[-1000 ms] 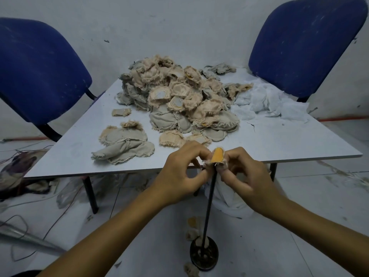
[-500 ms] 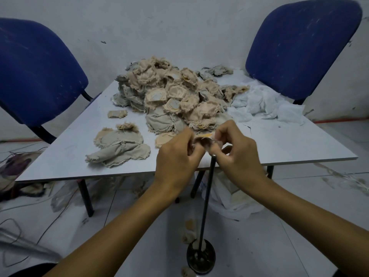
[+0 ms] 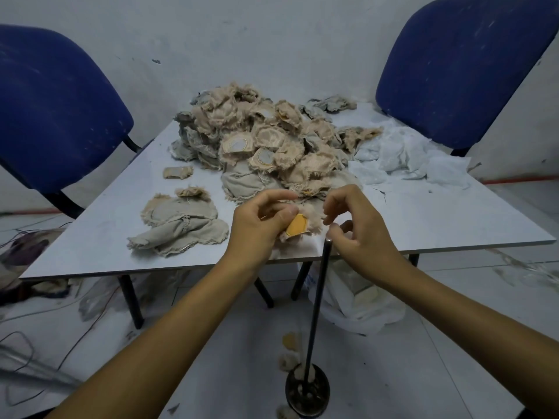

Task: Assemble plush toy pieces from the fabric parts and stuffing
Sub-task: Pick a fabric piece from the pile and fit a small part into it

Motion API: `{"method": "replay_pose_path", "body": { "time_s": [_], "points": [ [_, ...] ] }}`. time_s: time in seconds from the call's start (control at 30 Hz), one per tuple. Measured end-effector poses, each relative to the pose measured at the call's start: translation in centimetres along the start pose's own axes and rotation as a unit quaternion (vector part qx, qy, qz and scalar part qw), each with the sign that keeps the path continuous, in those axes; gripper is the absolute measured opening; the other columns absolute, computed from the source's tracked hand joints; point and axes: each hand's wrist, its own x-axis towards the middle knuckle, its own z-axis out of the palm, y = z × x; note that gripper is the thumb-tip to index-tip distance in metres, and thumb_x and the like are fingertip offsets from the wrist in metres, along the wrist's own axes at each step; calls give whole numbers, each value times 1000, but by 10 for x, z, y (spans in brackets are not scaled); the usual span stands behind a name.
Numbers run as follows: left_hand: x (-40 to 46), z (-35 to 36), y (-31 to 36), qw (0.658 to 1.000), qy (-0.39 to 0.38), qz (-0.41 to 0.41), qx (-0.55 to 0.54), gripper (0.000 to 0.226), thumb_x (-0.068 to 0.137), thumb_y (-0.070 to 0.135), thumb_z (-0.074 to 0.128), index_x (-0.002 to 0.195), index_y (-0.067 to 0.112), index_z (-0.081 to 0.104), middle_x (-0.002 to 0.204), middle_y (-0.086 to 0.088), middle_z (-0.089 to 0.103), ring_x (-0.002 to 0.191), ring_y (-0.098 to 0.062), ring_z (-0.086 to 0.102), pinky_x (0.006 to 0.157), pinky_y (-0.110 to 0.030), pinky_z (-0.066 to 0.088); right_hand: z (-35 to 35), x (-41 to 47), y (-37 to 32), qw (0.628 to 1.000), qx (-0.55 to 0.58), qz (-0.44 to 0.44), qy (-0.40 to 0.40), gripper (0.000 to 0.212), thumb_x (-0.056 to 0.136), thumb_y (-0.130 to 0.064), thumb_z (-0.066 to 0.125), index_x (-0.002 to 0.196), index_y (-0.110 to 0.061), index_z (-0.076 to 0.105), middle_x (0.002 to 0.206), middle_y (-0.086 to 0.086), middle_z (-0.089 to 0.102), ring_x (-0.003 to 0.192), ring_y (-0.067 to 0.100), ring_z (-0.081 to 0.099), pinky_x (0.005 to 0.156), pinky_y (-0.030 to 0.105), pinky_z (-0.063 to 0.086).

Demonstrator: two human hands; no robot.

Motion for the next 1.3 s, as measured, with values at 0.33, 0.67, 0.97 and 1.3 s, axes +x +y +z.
{"method": "replay_pose_path", "body": {
  "time_s": [0.33, 0.67, 0.97, 1.3],
  "points": [
    [3, -27, 6, 909, -111, 124, 383, 20, 81, 5, 66, 95, 19, 70, 100, 2, 58, 95, -11, 55, 78, -19, 42, 11, 1, 20, 952, -235, -85, -176, 37, 92, -8, 66, 127, -18, 66, 124, -1, 63, 102, 26, 48, 84, 38, 45],
    [3, -30, -4, 909, -105, 153, 372, 11, 88, 10, 71, 95, 18, 72, 93, 3, 69, 87, -12, 64, 79, -26, 51, 11, 4, 20, 980, -154, -40, -121, 39, 90, -14, 70, 127, -18, 60, 122, -2, 59, 110, 21, 52, 90, 34, 45],
    [5, -17, 3, 990, -37, -84, -109, 21, 93, -5, 58, 90, 13, 68, 83, 1, 69, 77, -14, 67, 68, -26, 58, 9, 6, 10, 992, -89, -36, -84, 31, 86, -12, 76, 114, -16, 64, 111, -6, 63, 103, 18, 56, 85, 36, 51],
    [2, -11, 0, 983, -34, -102, -151, 23, 94, -10, 50, 96, 2, 70, 81, -7, 73, 72, -18, 71, 59, -23, 56, 9, 7, 7, 994, -53, 8, -96, 49, 83, -21, 80, 128, -21, 61, 107, -7, 65, 101, 14, 60, 91, 31, 47]
  ]
}}
